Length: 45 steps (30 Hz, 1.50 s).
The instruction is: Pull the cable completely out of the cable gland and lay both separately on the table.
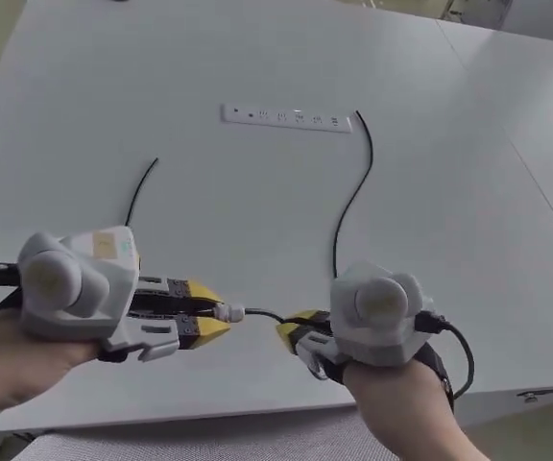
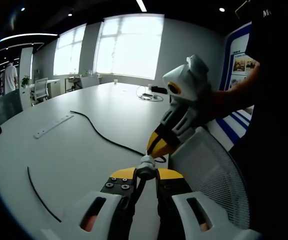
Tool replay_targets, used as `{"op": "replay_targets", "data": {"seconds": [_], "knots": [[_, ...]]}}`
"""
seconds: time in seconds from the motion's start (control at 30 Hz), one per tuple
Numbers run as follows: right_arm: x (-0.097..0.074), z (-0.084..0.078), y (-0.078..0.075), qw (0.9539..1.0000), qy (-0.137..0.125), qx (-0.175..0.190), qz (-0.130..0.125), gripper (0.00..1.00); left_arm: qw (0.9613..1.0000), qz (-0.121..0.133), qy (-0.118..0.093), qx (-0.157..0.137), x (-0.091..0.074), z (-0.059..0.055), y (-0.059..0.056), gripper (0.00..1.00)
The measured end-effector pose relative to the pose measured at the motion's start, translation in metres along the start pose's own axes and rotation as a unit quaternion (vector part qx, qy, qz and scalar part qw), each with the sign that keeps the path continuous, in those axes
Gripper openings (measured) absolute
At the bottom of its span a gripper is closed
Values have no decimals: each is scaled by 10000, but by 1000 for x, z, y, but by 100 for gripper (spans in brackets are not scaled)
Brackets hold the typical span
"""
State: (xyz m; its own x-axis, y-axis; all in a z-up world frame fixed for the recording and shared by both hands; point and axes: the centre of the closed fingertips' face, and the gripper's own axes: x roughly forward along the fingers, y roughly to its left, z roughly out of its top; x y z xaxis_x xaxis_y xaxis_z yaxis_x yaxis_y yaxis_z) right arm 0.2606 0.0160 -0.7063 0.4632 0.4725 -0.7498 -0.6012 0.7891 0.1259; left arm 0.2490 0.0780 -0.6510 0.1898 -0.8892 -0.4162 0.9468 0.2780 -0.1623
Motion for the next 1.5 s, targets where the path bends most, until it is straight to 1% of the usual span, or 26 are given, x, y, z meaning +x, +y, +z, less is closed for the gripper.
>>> {"op": "replay_targets", "data": {"seconds": [0.13, 0.17, 0.23, 0.27, 0.33, 0.37, 0.47, 0.5, 0.7, 0.77, 0.87, 0.93, 1.0, 1.03, 1.07, 1.1, 1.17, 1.23, 1.3, 1.33, 1.43, 1.5], "knots": [[0, -2, -7, 9999, 6, 84, -114, 0, 10000, -1, 1, -9, 2, 0, 1, 15], [-1, -1, -8, 9999, -27, 17, -126, 0, 10000, -4, -6, -54, 3, 0, 0, 15], [-3, 3, -6, 9994, -155, -294, -89, 0, 10000, 16, -13, -44, 3, 0, 1, 15], [-5, 2, -5, 9995, -139, -271, -79, 0, 10000, 23, -23, -57, 3, 1, 2, 15], [-7, 4, -5, 9993, -221, -289, -56, 1, 10000, 33, -44, -57, 2, 2, 3, 15], [-8, 6, -6, 9991, -317, -273, -78, 1, 10000, 34, -48, -54, 2, 2, 3, 15], [-9, 5, -2, 9983, -339, -463, -23, 2, 9999, 25, -68, -70, 1, 3, 3, 15], [-10, 6, -2, 9980, -373, -507, -54, 2, 10000, 37, -69, -60, 1, 3, 3, 15], [-12, 4, -1, 9981, -398, -460, -28, 3, 9999, 61, -55, -81, 0, 2, 2, 15], [-15, 5, -1, 9980, -451, -434, -63, 5, 9999, 68, -51, -87, 0, 3, 2, 15], [-19, 7, 0, 9979, -490, -421, -74, 11, 9999, 63, -60, -86, 0, 4, 1, 15], [-22, 10, 2, 9973, -511, -528, -90, 14, 9999, 72, -45, -78, 0, 4, 0, 15], [-25, 18, 6, 9948, -555, -847, -101, 16, 9999, 71, -63, -80, 0, 5, -1, 15], [-26, 24, 11, 9928, -612, -1033, -38, 17, 9999, 69, -62, -79, 0, 6, -1, 15], [-27, 30, 16, 9909, -721, -1138, 28, 18, 9999, 61, -57, -73, 1, 6, -2, 15], [-28, 34, 18, 9886, -726, -1319, 11, 19, 10000, 57, -52, -59, 1, 6, -3, 15], [-27, 35, 21, 9857, -628, -1562, 2, 19, 10000, 55, -31, -29, 2, 6, -3, 15], [-24, 36, 25, 9810, -558, -1858, -10, 18, 10000, 46, -37, -38, 2, 7, -4, 15], [-23, 39, 32, 9771, -583, -2048, 48, 17, 10000, 41, -28, -33, 3, 7, -5, 15], [-23, 40, 34, 9745, -579, -2169, 60, 17, 10000, 41, -16, -26, 3, 7, -5, 15], [-22, 43, 39, 9638, -522, -2615, 32, 16, 10000, 42, 18, -23, 4, 7, -5, 15], [-22, 44, 42, 9584, -524, -2807, 53, 14, 10000, 46, 32, -28, 4, 7, -5, 15]]}}
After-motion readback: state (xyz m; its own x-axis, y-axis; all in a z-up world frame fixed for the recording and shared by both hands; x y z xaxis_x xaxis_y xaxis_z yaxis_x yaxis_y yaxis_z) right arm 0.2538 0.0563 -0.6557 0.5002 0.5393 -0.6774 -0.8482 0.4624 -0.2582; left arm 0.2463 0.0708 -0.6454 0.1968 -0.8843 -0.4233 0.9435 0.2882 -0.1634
